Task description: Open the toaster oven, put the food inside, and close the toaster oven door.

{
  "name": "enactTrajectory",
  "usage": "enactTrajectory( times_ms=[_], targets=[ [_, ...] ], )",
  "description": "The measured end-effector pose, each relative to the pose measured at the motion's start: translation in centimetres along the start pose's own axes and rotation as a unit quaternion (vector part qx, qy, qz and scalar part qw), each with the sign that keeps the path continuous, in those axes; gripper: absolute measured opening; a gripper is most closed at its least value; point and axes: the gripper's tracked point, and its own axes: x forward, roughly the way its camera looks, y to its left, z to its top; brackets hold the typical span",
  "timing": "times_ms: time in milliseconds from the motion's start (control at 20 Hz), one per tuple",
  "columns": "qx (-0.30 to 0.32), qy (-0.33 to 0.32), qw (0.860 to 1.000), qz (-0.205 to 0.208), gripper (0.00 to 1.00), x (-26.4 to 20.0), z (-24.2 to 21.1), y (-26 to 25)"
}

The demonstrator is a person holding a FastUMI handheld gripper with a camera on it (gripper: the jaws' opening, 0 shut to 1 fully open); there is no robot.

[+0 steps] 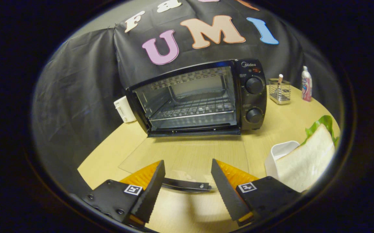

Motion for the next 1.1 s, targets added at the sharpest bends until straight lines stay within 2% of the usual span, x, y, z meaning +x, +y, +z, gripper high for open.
enactTrajectory(
  times_ms=[100,200,350,600,750,1000,1100],
  targets=[
    [0.006,-0.012,0.999,0.041,0.91,-1.6,1.7,0.1],
    [-0.004,-0.012,0.998,0.057,0.91,-3.7,3.2,-1.0],
    [-0.022,-0.013,0.999,0.04,0.91,-6.7,5.8,-4.5],
    [-0.007,0.001,1.0,-0.008,0.91,-12.0,9.6,-11.2],
    [0.006,0.061,0.997,-0.047,0.91,-14.3,9.0,-15.4],
    [0.056,0.163,0.985,-0.029,0.92,-15.5,5.4,-17.2],
    [0.077,0.191,0.978,-0.037,0.93,-15.1,4.0,-18.2]
  ],
)
